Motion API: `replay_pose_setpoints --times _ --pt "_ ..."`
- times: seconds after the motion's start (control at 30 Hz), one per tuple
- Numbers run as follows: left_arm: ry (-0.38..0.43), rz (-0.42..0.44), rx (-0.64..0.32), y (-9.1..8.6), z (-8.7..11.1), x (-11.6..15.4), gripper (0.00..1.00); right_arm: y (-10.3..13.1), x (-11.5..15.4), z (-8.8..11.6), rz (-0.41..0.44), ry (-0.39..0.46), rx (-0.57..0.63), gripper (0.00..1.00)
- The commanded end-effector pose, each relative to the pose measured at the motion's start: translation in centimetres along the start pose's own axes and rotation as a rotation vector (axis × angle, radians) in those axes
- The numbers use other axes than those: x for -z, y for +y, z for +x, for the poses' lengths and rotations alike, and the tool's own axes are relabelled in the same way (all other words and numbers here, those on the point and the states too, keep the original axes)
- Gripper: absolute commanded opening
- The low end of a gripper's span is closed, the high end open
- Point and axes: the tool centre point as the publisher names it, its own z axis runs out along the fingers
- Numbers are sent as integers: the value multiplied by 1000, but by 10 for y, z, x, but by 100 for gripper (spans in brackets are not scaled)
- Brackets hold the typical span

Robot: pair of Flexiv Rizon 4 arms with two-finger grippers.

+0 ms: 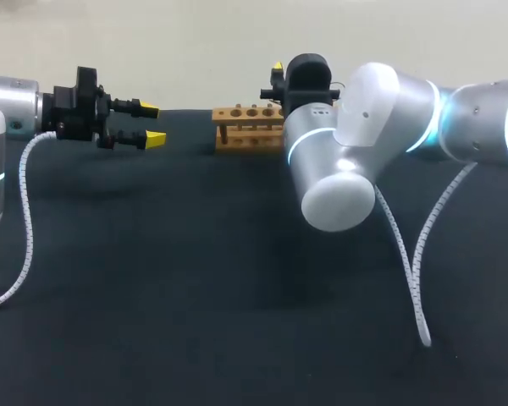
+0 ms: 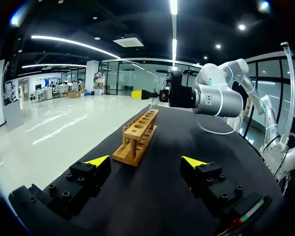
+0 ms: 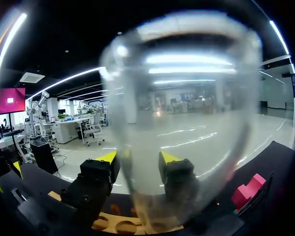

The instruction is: Grasp the test tube, adjust it, and insert it.

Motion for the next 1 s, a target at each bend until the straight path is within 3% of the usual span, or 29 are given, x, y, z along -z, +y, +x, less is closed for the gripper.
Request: replay_pose_setpoints --times 0.03,0.83,0.93,1.0 --pt "-4 -3 -3 -1 1 0 100 -3 -4 1 -90 -4 0 49" --pt "-4 -3 -3 -1 1 0 100 -2 -17 -3 -119 -6 6 51" --pt "-4 -3 -3 -1 1 0 100 -3 -12 -2 -109 -4 4 68" --pt "-4 -3 -3 -1 1 0 100 -4 -8 -3 -105 -4 3 95"
